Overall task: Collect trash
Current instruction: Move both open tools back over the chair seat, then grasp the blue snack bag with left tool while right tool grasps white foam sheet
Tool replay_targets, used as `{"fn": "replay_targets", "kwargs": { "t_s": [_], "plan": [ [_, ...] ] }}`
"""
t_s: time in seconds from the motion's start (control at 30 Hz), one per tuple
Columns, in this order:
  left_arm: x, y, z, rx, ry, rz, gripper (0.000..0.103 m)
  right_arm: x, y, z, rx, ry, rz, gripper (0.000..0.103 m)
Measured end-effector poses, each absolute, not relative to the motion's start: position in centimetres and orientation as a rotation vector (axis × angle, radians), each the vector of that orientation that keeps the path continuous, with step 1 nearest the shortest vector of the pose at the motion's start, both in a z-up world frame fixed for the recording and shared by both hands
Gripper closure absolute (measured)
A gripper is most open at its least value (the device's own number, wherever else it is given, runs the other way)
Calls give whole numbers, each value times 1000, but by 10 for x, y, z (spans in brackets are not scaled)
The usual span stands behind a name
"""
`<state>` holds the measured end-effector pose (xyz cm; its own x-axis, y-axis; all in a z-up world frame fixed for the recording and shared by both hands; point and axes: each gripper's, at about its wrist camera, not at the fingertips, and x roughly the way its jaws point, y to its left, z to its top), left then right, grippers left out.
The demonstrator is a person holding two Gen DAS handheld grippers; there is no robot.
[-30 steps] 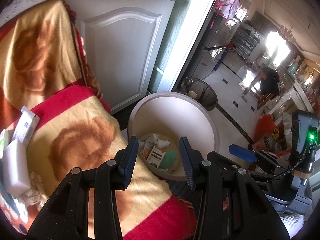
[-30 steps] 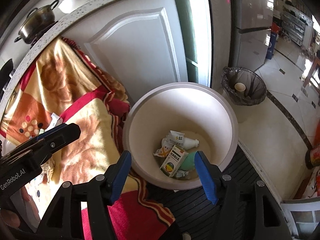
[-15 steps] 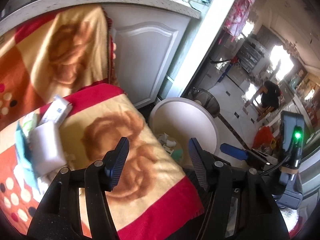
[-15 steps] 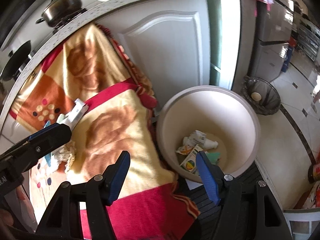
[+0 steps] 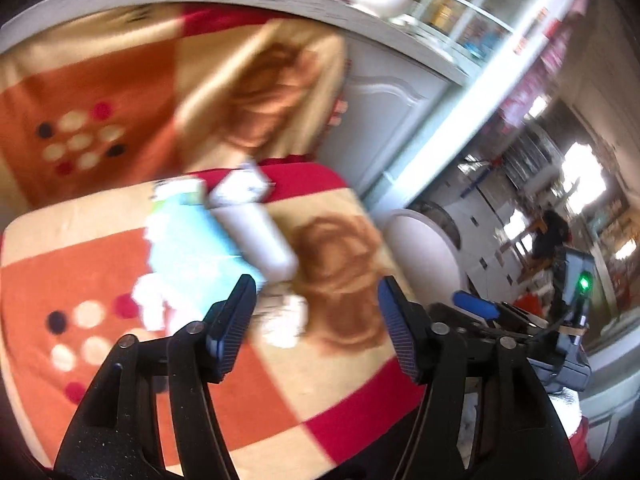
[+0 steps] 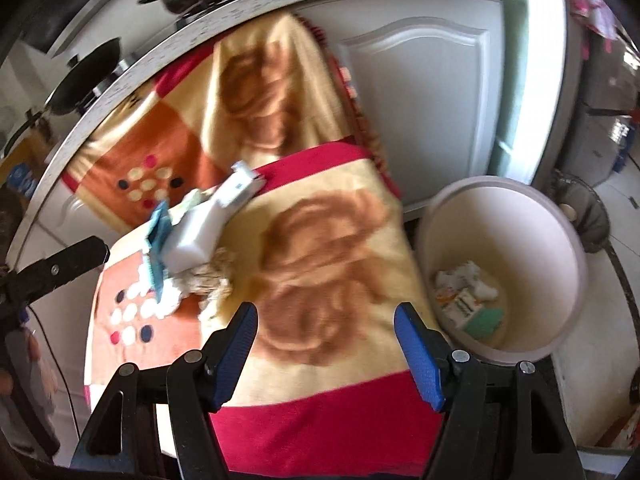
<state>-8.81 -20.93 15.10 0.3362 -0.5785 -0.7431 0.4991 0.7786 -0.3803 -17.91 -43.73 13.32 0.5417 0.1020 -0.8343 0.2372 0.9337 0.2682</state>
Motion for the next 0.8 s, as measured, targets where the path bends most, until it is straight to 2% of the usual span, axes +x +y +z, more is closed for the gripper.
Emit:
{"fn": "replay_targets", "kwargs": {
  "t_s": [0.1, 0.27, 0.5, 0.8],
  "plan": [
    [-74, -176, 145, -132, 1021, -647, 32, -168, -420, 134, 363, 1003, -29, 35],
    [-50, -148, 132, -213, 1089, -583, 31, -148, -395, 134, 338, 1013, 32, 35],
    [-22, -181, 123, -165, 1150, -544, 31, -137, -382, 132, 321, 1027, 62, 34],
    [18, -231, 83, 4, 1258, -395, 31, -130, -383, 129, 297, 1043, 80, 32]
  ]
}}
